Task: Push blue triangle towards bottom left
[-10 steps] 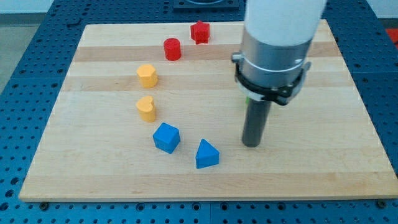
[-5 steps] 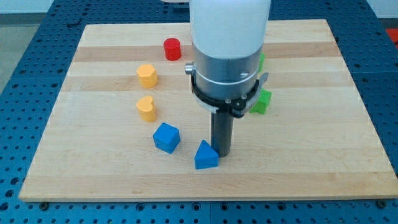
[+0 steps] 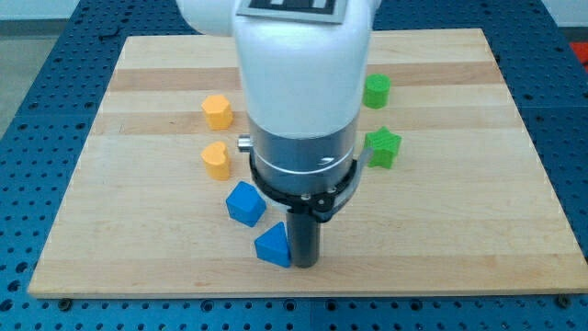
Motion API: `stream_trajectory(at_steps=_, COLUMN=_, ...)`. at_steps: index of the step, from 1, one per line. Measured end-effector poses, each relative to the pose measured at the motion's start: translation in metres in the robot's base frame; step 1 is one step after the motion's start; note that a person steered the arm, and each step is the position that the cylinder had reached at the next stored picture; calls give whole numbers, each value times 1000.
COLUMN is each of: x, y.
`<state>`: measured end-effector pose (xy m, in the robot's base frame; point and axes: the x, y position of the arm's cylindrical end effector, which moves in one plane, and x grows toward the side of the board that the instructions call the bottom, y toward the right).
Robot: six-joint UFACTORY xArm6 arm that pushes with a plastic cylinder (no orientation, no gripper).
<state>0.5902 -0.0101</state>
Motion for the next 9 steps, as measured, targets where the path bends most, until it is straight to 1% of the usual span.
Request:
stream_trajectory(at_steps=2, x=-17, y=-15)
stream_trajectory(at_steps=4, x=-30, y=-60)
stream_trajectory(at_steps=5, x=-12, y=-63)
stream_trajectory(at_steps=6, x=16, y=-60)
stream_trajectory(at_steps=7, x=19, y=-63)
stream_trajectory(at_steps=8, x=2, y=-71)
stream_trajectory(at_steps=9, x=-26, y=-80)
